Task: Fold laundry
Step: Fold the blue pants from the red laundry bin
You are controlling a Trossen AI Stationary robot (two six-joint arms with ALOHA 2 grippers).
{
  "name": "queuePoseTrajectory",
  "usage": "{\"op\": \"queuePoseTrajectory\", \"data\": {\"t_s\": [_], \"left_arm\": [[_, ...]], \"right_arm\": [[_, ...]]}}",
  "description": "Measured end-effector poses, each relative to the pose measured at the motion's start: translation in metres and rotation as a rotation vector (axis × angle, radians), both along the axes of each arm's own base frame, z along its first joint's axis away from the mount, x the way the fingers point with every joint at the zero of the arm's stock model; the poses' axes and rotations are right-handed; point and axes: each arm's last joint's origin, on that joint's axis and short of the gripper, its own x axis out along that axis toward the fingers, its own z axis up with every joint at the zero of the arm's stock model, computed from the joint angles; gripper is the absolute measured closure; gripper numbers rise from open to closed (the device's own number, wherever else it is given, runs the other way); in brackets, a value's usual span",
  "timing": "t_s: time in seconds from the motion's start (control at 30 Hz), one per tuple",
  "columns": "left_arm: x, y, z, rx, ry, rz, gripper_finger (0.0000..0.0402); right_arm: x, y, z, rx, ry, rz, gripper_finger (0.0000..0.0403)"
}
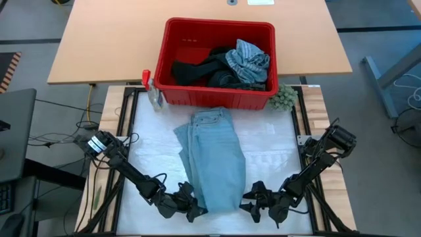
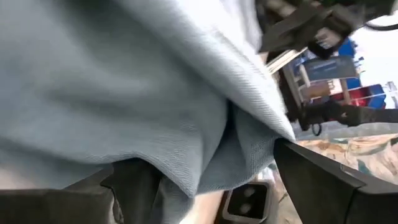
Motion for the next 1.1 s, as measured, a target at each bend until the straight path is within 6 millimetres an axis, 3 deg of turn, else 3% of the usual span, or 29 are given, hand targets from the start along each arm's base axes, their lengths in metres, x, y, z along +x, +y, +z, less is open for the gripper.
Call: {"op": "queuePoseTrajectory", "data": {"t_s": [0.17,0.43,0.67,0.93,1.1], "left_arm": [[0.012,-0.006,0.013,0.091,-0.055,-0.052,0.0106],[0.009,-0.013,0.013,0.099,-0.032,-0.200,0.0106],[0.013,-0.010,0.005,0.105,-0.010,-0.089,0.0106],[0.040,-0.031,-0.012,0.108,-0.025,-0.073,0.0107],[0.047,-0.035,-0.022,0.085,-0.012,0.018,0.0121]], "right_arm": [[0.002,-0.001,0.001,0.009,-0.007,-0.007,0.0117],[0.002,-0.001,0.001,0.009,-0.008,-0.006,0.0117],[0.003,-0.001,0.001,0.006,-0.011,-0.006,0.0117],[0.009,-0.007,0.001,0.058,-0.013,-0.058,0.0117],[0.010,-0.006,0.003,0.077,-0.029,-0.054,0.0117]]}}
